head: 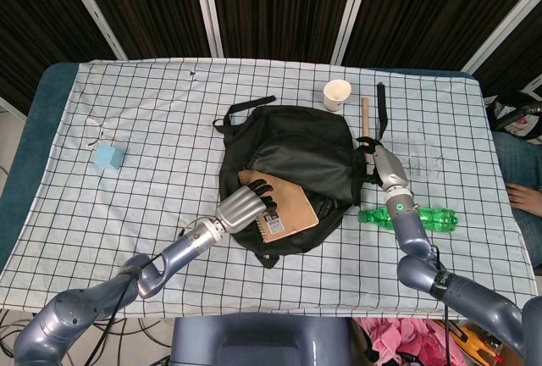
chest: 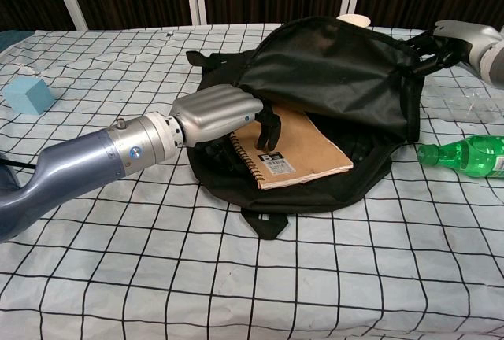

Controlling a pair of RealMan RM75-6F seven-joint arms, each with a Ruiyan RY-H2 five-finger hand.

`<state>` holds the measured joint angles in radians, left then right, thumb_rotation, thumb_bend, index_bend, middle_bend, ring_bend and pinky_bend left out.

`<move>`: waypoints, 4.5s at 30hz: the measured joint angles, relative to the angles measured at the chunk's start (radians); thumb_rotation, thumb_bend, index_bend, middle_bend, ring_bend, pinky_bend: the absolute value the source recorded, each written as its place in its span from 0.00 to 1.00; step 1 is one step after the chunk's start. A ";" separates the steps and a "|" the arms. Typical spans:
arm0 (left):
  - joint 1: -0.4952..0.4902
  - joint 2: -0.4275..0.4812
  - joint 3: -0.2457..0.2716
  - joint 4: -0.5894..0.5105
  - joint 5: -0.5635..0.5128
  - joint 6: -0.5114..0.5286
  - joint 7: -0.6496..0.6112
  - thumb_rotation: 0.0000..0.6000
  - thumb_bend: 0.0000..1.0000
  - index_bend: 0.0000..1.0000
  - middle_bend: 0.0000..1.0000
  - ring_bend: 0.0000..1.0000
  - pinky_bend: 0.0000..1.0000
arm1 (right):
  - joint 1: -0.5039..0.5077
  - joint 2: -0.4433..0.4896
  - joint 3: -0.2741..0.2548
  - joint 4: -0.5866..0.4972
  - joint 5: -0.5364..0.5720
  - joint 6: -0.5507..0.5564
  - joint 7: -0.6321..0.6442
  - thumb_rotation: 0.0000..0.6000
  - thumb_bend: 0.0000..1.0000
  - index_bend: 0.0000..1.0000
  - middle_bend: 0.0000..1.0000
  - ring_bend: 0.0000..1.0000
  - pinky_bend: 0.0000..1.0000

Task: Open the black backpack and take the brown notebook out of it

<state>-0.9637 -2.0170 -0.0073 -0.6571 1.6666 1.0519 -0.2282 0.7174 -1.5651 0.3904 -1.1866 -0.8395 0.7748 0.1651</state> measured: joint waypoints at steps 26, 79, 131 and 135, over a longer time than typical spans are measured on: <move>-0.006 -0.002 -0.003 0.055 0.002 0.064 -0.004 1.00 0.42 0.59 0.64 0.34 0.31 | -0.010 0.008 0.004 0.005 -0.055 0.001 0.050 1.00 0.49 0.77 0.14 0.09 0.12; 0.156 0.758 -0.250 -0.836 -0.110 0.344 0.324 1.00 0.43 0.62 0.66 0.36 0.34 | -0.101 0.148 -0.127 -0.337 -0.179 0.053 -0.005 1.00 0.51 0.77 0.14 0.09 0.12; -0.092 0.161 -0.299 -0.136 -0.205 0.197 -0.100 1.00 0.43 0.61 0.63 0.36 0.34 | -0.173 0.575 -0.255 -0.569 -0.294 0.028 0.011 1.00 0.23 0.00 0.01 0.03 0.12; -0.058 0.126 -0.251 -0.099 -0.183 0.221 -0.238 1.00 0.43 0.60 0.62 0.35 0.33 | -0.174 0.577 -0.256 -0.576 -0.291 0.031 0.002 1.00 0.23 0.00 0.01 0.03 0.12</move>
<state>-1.0220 -1.8910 -0.2581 -0.7558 1.4838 1.2729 -0.4664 0.5429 -0.9877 0.1343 -1.7628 -1.1306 0.8057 0.1673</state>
